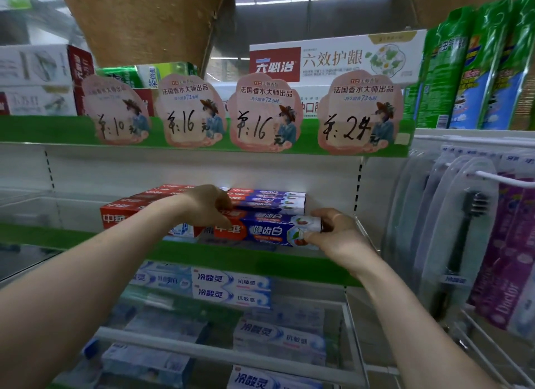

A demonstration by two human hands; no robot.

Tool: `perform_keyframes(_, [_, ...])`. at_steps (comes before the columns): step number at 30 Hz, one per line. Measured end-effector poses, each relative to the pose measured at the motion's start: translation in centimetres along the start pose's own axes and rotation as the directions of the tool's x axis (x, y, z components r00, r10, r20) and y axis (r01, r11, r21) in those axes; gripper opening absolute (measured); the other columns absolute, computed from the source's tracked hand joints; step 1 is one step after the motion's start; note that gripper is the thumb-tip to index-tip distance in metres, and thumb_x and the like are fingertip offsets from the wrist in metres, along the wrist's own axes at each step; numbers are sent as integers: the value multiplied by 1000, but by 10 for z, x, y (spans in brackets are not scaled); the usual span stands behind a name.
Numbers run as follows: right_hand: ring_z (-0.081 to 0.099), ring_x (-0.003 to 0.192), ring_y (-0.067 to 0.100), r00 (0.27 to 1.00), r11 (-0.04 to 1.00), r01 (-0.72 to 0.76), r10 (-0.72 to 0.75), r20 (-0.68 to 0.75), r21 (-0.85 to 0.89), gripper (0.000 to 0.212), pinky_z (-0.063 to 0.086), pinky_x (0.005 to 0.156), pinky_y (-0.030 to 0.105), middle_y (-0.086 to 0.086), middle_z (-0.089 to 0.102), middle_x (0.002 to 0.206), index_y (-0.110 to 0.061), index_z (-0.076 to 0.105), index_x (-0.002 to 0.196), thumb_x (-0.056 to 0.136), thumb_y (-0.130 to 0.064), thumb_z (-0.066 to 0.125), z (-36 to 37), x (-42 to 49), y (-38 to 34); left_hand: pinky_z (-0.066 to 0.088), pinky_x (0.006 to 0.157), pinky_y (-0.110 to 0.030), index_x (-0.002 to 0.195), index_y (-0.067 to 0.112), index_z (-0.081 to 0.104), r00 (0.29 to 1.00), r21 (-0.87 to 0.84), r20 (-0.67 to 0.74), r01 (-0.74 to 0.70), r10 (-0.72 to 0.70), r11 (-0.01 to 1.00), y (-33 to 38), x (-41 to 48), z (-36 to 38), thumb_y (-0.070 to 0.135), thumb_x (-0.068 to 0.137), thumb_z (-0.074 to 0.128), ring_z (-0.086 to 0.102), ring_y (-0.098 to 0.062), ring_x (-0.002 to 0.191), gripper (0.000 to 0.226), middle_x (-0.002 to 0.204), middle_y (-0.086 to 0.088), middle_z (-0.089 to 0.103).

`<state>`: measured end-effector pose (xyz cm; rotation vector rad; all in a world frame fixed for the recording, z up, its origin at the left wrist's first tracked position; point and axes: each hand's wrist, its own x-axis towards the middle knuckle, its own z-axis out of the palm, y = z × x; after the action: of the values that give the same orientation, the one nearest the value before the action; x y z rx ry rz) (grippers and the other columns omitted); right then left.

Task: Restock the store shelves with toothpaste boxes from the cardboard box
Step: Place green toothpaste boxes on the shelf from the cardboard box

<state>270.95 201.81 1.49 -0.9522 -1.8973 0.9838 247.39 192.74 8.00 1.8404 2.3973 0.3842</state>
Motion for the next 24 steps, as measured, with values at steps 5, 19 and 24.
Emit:
perform_keyframes(5, [65, 90, 16, 999, 963, -18, 10, -30, -268, 42, 56, 83, 33, -2, 65, 114, -31, 56, 124, 85, -21, 69, 9, 5, -7, 35, 102, -42, 126, 31, 54, 993, 395, -112, 77, -35, 915, 3, 1, 1, 47, 86, 60, 48, -21, 113, 43, 120, 4, 57])
perform_keyframes(19, [48, 125, 25, 1000, 886, 7, -20, -22, -464, 46, 39, 104, 32, 0, 39, 147, -23, 51, 132, 88, -22, 65, 18, 17, -20, 18, 109, -59, 135, 14, 44, 915, 562, -338, 385, -221, 732, 24, -1, 47, 22, 90, 43, 33, -32, 131, 45, 142, -14, 37])
perform_keyframes(24, [48, 125, 26, 997, 909, -15, -17, -72, -416, 54, 40, 100, 35, 1, 44, 142, -28, 40, 137, 89, -22, 65, 21, 11, -14, 18, 109, -60, 132, 15, 47, 920, 594, -340, 370, -193, 714, 24, -2, 49, 24, 92, 43, 34, -32, 130, 41, 138, -12, 41])
